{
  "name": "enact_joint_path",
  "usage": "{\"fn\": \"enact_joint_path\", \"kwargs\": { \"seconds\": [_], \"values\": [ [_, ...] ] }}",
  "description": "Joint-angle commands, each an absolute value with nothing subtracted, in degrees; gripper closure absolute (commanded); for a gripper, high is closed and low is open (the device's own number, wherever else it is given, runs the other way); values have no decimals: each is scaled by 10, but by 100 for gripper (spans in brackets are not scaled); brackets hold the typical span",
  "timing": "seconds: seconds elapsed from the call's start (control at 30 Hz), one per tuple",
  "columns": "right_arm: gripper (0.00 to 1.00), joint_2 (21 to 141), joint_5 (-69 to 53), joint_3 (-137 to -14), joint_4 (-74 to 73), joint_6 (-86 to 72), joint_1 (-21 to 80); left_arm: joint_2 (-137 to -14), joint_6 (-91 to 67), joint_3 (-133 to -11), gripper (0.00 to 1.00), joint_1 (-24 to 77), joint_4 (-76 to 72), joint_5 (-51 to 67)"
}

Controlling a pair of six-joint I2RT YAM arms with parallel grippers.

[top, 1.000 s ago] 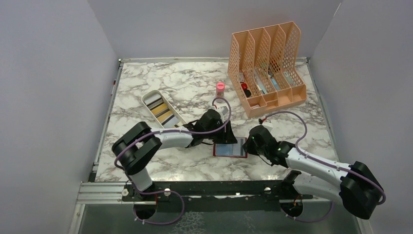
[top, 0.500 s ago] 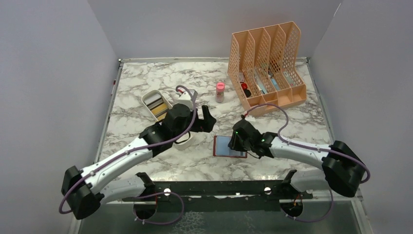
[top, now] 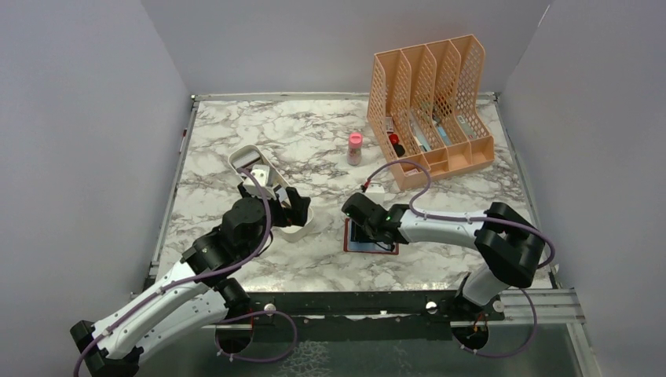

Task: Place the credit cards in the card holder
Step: Turn over the card slot in the card holder.

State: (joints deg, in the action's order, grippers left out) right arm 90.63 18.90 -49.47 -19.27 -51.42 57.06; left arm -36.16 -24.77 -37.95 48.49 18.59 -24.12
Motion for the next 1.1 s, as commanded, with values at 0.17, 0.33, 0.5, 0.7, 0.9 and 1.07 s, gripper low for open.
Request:
{"fn": "enact_joint_path", "kwargs": {
  "seconds": [0.17,0.33,0.5,0.7,0.9,1.07],
  "values": [
    [57,961,210,-515,-216,-523,576,-342,-232,-381,1,484,176,-265],
    [55,960,218,-526,-227,-520,582,-341,-231,-382,1,484,179,-271],
    [55,974,233,-544,-255,-515,587,-328,-230,-384,1,484,186,-281],
    [60,1004,233,-544,-259,-518,589,-320,-234,-377,1,484,186,-288],
    [75,979,230,-526,-230,-517,591,-342,-235,-375,1,484,185,-277],
    [83,955,222,-502,-183,-521,590,-393,-246,-377,1,484,178,-243]
  ]
}}
